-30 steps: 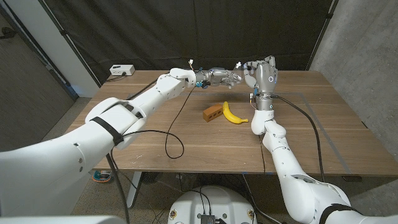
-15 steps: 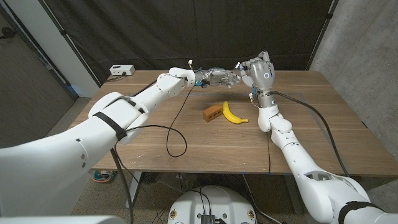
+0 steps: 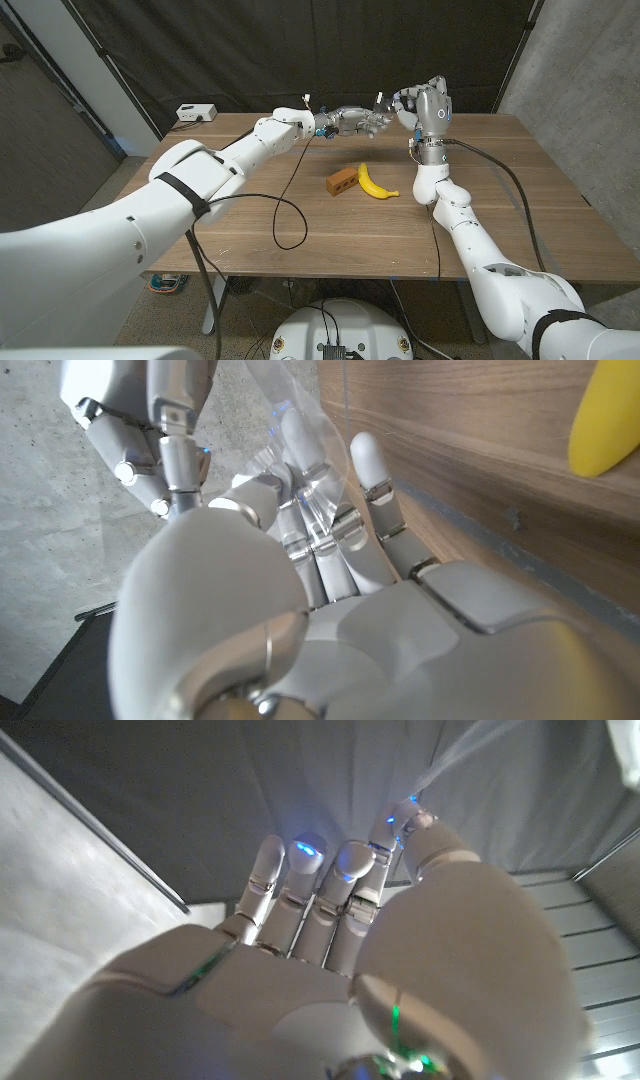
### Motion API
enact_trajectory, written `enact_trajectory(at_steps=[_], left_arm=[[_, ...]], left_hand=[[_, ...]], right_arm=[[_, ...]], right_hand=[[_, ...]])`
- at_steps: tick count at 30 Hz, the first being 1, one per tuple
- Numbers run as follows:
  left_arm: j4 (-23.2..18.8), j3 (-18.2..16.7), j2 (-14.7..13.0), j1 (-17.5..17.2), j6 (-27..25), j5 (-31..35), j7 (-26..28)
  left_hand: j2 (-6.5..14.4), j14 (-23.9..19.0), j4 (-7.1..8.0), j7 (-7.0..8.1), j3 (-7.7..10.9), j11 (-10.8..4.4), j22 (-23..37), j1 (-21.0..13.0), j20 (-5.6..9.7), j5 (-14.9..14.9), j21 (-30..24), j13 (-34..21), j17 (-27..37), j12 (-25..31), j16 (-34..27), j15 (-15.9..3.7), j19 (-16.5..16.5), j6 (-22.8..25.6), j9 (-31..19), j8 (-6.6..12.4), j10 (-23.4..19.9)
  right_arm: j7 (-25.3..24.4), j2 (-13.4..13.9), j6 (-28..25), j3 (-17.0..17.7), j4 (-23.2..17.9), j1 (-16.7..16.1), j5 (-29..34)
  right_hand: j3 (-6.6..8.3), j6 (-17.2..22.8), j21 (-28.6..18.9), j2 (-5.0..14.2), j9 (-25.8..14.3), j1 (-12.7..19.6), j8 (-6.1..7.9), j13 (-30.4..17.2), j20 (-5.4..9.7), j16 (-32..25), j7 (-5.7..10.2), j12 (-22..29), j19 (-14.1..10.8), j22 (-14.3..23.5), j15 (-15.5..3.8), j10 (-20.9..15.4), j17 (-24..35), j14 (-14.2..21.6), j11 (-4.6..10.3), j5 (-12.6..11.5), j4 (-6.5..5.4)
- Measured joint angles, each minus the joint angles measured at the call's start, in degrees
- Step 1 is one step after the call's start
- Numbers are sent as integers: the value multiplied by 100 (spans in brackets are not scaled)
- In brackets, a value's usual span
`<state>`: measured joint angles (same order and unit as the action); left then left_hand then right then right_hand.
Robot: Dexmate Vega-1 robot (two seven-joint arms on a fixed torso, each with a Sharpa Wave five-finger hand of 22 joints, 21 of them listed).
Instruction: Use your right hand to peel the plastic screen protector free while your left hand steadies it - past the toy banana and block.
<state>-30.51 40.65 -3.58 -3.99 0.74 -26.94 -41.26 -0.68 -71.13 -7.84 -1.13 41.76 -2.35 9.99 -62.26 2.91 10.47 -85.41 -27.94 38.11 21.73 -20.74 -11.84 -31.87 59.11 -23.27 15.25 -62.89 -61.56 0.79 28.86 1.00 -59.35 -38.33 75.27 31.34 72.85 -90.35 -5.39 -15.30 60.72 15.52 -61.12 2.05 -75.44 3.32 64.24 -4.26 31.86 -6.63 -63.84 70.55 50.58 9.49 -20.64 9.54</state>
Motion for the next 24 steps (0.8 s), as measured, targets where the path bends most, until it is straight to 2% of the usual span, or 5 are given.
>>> enact_trajectory(at_steps=[3, 4, 15, 20, 24], left_arm=[[0, 0, 0, 0, 0, 66, -18], [108, 2, 38, 22, 3, 71, -18], [332, -22, 147, 107, 80, 100, -22], [423, -32, 193, 138, 118, 123, -22], [477, -44, 220, 151, 148, 127, -22]], left_hand=[[1, 0, 0, -18, 0, 10, 0, -1, 0, 2, 0, -1, 0, 0, 0, 0, 0, 18, 0, -1, -12], [1, 0, 0, -18, 0, 4, 0, -1, 0, 2, 0, 0, 0, 0, 0, 0, 0, 18, 0, -1, -20], [11, -2, 0, -19, 0, 11, 0, -11, 0, 3, 0, 3, 14, -6, 19, 2, 0, 18, 5, -18, -27], [16, -11, 0, -21, 0, 11, 0, -16, 0, 0, 0, -3, 27, -7, 18, 11, 0, 16, -19, -20, -28], [16, -11, 0, -21, 0, 11, 0, -16, 0, -2, 0, -14, 27, -44, 18, 11, 0, 16, -24, -22, -28]], right_arm=[[0, -109, 0, -88, -50, -55, 0], [546, -109, 611, -147, -70, -74, -808], [2033, 263, 1150, -920, -279, -156, -2924], [2181, 457, 1300, -1188, -279, -154, -3929], [2169, 608, 1377, -1364, -280, -153, -4780]], right_hand=[[2, 0, 0, 4, 0, -4, 2, -4, 0, 0, 0, 0, 0, 16, 0, 3, 0, 0, 3, 0, 1], [31, 0, 0, 4, 0, -4, 2, -6, 0, 0, 0, 0, 0, 16, 0, 3, 0, 0, 3, -4, 0], [72, 8, 0, -32, 0, -41, 32, -291, -2, -44, -9, 183, 2, 42, 0, -17, 0, 0, -17, -84, 40], [115, -819, 33, 6, -118, -391, -153, 77, -178, -85, 98, -215, 136, 42, 24, 467, 0, -131, 15, 138, -118], [60, -1387, 33, -33, -116, -525, -283, 586, -228, -18, 68, -593, 144, 42, 77, 729, -99, -251, -34, 324, -79]])
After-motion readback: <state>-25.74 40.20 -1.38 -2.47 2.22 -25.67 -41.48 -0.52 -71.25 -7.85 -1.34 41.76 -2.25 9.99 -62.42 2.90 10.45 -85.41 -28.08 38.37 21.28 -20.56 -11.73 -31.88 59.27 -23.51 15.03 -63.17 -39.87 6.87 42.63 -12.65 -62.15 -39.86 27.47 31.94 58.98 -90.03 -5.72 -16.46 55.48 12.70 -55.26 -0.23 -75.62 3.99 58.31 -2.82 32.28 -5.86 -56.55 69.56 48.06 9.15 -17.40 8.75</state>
